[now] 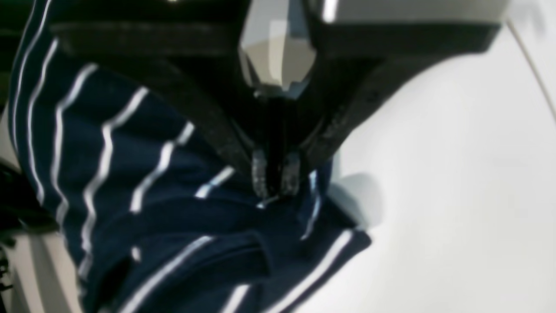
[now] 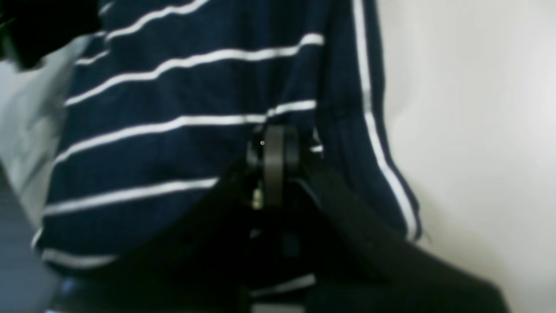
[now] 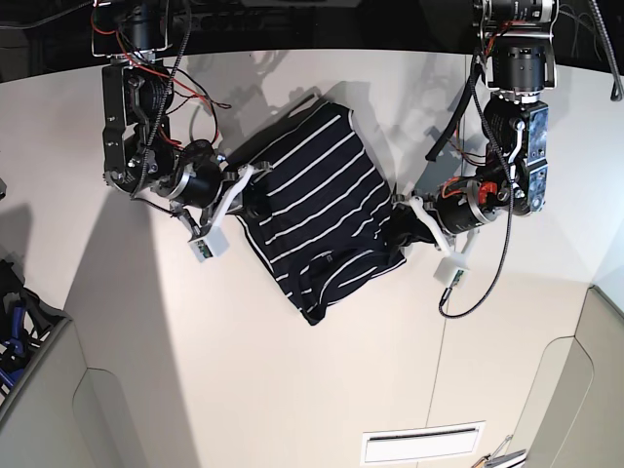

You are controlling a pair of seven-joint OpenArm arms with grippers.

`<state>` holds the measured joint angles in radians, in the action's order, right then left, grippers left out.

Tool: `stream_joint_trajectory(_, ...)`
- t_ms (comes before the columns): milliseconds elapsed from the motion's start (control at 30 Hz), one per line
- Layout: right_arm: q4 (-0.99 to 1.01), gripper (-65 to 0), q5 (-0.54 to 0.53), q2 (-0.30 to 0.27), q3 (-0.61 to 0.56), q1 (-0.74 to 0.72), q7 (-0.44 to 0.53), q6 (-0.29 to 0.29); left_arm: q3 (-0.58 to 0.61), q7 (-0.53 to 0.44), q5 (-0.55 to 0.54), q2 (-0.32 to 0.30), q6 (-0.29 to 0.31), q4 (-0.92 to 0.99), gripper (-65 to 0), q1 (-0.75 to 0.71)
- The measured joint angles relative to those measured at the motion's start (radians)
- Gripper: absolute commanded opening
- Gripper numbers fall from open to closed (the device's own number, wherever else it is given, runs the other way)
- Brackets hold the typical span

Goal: Fold the T-shirt properly
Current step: 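Grasp the folded bundle with both grippers and square it on the table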

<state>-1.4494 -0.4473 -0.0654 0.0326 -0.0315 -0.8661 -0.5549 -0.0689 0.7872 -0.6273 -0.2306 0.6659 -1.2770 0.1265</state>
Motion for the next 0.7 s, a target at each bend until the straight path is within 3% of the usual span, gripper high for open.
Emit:
stream_joint_trajectory(533, -0.154, -65.0, -0.040, 0.129, 0.000, 0.071, -0.094, -0.014, 0.000, 0.006, 0.006, 0.000, -0.005, 0.023, -60.5, 0.095)
stream_joint_trajectory(700, -0.196, -65.0, 0.019, 0.126, 0.003, 0.073, -0.106, -0.013, 0.003, 0.068, -0.046, -0.070, -0.007, -0.002, -60.5, 0.108)
